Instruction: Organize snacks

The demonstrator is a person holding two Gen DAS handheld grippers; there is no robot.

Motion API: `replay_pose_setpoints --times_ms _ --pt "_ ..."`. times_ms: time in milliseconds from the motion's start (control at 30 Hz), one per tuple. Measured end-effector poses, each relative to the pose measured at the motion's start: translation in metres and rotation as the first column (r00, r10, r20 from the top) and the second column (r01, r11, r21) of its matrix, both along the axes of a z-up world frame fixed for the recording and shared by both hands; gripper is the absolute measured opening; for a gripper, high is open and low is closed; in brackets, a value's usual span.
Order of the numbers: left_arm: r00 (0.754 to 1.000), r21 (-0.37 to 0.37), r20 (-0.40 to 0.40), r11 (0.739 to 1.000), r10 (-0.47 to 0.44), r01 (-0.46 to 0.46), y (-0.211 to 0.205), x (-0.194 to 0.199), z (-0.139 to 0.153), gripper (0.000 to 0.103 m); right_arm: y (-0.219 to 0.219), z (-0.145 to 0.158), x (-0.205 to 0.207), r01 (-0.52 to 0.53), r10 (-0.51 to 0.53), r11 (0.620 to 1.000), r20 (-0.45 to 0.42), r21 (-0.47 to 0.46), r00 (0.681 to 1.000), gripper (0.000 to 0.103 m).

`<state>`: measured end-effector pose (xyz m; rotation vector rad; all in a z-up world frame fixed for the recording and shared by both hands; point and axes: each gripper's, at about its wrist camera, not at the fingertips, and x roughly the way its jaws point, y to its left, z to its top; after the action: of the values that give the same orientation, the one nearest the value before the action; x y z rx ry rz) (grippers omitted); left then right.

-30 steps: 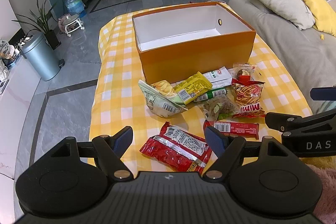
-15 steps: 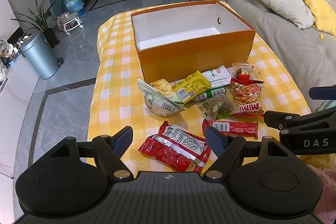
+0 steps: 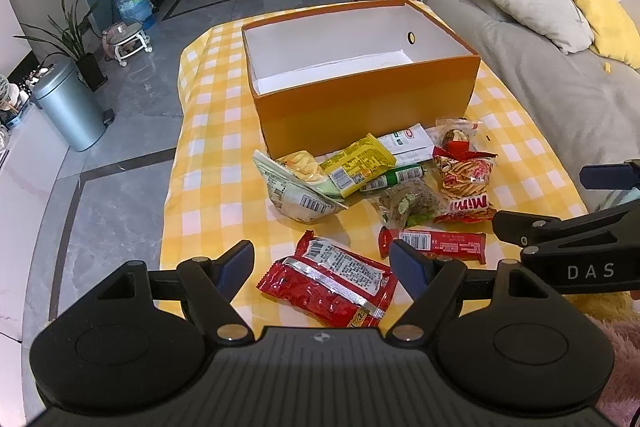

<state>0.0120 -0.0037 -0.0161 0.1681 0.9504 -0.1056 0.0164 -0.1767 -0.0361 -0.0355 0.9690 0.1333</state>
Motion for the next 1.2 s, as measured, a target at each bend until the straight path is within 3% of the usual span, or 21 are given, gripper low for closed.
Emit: replay_pose_setpoints --times_ms 300,500,733,900,1067,1167,1200 --pt "1.000 -0.041 -0.015 0.999 -0.019 0.019 0.005 0.006 0.001 0.082 0.002 -0.005 0.005 -0.020 0.020 0.999 -0.003 0.031 1.000 0.099" --pt "0.999 -0.093 -0.016 0.995 -0.037 0.035 0.010 0.018 0.005 0.080 -0.004 -0.008 0.013 -0.033 0.031 0.994 0.023 0.105 0.999 0.099" --pt "0.998 -0.122 -0.007 0.991 -0.058 0.057 0.008 0.037 0.008 0.073 -0.007 -0.013 0.037 -0.046 0.046 0.990 0.008 0.131 0.999 0.079" --pt "0.999 -0.148 -0.033 0.989 -0.018 0.013 0.012 0.056 0.002 0.065 -0.007 -0.021 0.054 -0.064 0.065 0.986 -0.005 0.157 0.998 0.064" --pt "0.996 -0.177 -0.087 0.983 0.034 -0.049 0.021 0.076 -0.011 0.061 -0.005 -0.032 0.072 -0.058 0.060 0.989 -0.013 0.138 0.998 0.062" --pt "0.990 -0.177 -0.119 0.979 0.076 -0.097 0.027 0.088 -0.021 0.065 -0.009 -0.039 0.083 -0.039 0.041 0.994 -0.021 0.106 0.999 0.062" --pt "0.988 -0.184 -0.127 0.977 0.085 -0.108 0.030 0.093 -0.025 0.071 -0.010 -0.041 0.087 -0.029 0.032 0.995 -0.029 0.097 0.999 0.063"
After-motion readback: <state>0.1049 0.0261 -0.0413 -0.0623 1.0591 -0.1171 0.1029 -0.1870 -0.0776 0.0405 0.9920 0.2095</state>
